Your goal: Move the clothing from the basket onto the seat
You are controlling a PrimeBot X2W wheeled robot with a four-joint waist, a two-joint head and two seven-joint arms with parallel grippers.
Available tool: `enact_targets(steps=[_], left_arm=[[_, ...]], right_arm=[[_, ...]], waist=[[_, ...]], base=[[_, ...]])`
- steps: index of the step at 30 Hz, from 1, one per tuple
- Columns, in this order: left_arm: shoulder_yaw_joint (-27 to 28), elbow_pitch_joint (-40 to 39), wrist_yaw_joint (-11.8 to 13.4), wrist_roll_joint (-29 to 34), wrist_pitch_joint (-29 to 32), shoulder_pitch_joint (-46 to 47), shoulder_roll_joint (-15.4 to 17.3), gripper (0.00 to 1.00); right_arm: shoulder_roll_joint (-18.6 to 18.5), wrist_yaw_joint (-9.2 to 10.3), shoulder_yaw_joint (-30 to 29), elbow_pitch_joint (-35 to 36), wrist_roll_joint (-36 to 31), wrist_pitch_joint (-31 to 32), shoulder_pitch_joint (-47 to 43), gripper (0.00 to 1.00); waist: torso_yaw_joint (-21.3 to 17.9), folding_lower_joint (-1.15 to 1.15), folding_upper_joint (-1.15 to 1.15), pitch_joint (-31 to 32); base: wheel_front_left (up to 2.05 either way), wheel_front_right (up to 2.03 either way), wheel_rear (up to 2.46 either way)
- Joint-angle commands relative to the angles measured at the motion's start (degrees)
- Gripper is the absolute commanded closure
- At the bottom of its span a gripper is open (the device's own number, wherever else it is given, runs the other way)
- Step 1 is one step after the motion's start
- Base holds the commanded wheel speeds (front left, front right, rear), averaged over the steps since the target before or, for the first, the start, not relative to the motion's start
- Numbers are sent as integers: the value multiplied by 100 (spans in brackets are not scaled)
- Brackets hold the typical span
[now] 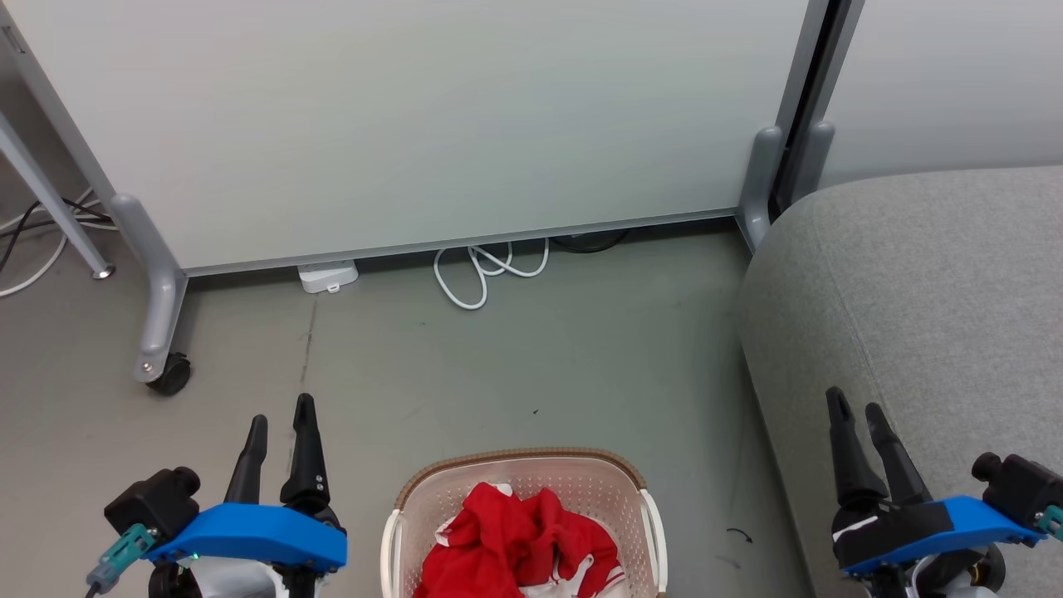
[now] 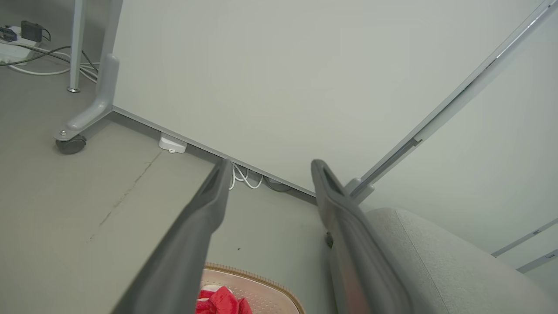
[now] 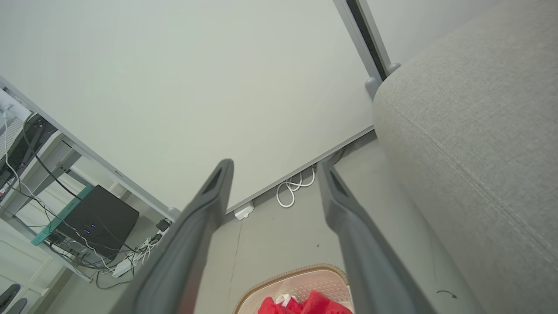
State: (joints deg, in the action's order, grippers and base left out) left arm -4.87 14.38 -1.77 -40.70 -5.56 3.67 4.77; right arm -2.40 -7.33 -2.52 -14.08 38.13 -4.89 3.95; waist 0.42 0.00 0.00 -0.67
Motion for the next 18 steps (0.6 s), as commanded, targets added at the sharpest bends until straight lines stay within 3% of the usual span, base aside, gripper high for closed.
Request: enact_targets(steps=[1,18], left_arm=[[-57,-62,41,229,-71,151,57,0],[-344,0,149,1307,-340,166,148,0]], right_arm=[[-40,-14,8,55,-216,-59,138,0],[-48,-16,75,40,-1388,-171,126,0]], waist=[[2,0,0,1],[14,0,0,24]], base=[[0,0,0],[0,0,0]])
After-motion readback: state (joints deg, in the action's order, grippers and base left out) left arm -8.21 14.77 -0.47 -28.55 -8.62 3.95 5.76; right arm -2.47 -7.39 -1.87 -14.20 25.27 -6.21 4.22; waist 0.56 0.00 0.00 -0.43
